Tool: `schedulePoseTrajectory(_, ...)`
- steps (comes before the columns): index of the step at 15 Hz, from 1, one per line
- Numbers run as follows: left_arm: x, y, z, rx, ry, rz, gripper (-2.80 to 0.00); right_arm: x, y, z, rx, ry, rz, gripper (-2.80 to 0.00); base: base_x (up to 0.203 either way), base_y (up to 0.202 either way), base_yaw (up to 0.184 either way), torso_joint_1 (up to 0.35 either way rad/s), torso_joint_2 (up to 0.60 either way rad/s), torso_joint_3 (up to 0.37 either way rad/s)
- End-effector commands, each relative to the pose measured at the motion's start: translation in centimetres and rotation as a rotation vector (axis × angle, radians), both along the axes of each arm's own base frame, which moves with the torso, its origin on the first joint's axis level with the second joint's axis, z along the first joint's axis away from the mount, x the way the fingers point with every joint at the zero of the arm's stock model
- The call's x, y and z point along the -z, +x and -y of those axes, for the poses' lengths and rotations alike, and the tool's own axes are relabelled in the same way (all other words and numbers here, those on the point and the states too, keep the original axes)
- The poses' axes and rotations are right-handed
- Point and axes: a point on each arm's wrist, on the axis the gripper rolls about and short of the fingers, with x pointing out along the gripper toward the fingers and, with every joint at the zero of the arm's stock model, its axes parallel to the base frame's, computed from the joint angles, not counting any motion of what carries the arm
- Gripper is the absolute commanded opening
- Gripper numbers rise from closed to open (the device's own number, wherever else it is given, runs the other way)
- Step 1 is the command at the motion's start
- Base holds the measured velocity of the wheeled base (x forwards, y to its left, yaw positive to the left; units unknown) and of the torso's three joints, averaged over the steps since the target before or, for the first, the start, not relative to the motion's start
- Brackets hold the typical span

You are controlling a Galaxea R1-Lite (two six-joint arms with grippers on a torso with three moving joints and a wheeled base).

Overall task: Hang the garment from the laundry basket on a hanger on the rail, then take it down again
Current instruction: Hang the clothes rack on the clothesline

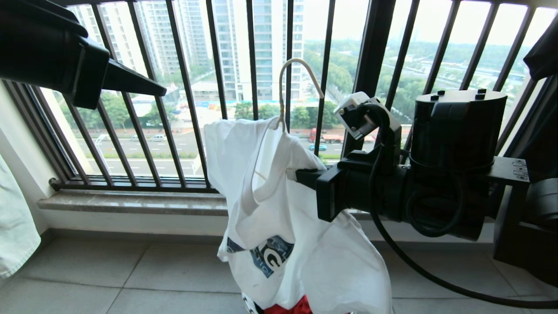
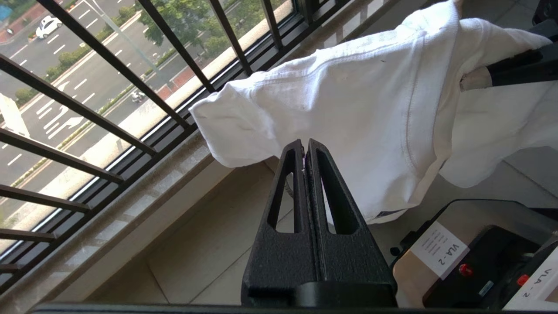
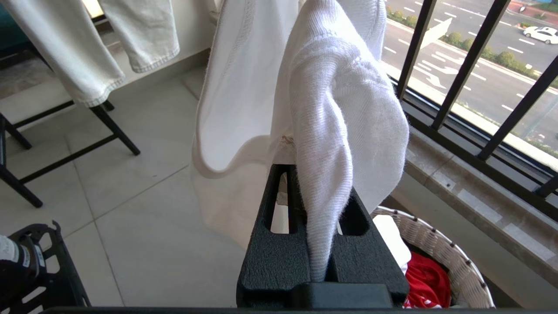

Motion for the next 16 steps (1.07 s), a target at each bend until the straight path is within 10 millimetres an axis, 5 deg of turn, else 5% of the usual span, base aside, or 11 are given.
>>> schedulePoseTrajectory(1,0.2,-0.1,0.1,0.090,0.082,0.038,-2.80,0.1,0.1,0.5,-0.037,0.006,-0.006,-2.80,0.000,0.000,0.000,0.000,0.00,0.000)
schedulePoseTrajectory(10,3.1,-1.3,0.8,0.344,0.214,-0.127,-2.80,0.7,-0.8,1.6,-0.254,0.015,-0.049,-2.80,0.000,0.000,0.000,0.000,0.00,0.000)
schedulePoseTrajectory(11,3.3,-1.4,0.8,0.352,0.224,-0.126,0.00,0.9,-0.9,1.7,-0.278,0.013,-0.055,-2.80,0.000,0.000,0.000,0.000,0.00,0.000)
schedulePoseTrajectory(16,3.9,-0.9,1.0,0.361,0.236,-0.142,0.00,1.0,-1.3,1.8,-0.311,0.015,-0.063,-2.80,0.000,0.000,0.000,0.000,0.00,0.000)
